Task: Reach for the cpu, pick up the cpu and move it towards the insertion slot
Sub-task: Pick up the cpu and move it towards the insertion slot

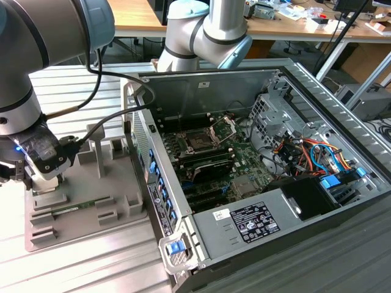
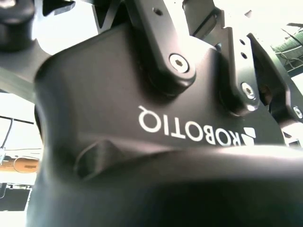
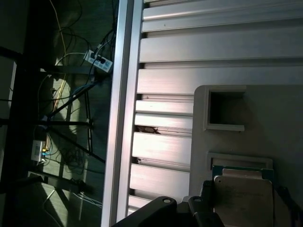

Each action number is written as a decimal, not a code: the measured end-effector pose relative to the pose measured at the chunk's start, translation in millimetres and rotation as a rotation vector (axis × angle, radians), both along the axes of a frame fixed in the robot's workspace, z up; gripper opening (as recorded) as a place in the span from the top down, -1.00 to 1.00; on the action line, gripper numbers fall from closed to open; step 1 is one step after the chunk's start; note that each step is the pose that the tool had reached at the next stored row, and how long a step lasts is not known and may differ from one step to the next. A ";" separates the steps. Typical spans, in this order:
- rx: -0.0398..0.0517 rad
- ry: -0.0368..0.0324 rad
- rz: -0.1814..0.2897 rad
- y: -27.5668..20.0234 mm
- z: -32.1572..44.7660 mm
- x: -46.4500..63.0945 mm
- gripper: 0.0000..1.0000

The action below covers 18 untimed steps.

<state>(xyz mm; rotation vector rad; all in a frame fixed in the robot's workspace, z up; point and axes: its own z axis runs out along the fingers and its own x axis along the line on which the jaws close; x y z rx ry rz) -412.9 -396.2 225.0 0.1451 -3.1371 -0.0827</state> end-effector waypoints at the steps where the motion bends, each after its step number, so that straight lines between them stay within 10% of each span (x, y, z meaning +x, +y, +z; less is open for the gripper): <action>1: 0.0001 0.0000 0.000 0.0 0.2 0.0 -0.08; 18: 0.0000 0.0001 0.000 0.0 5.1 0.0 -0.08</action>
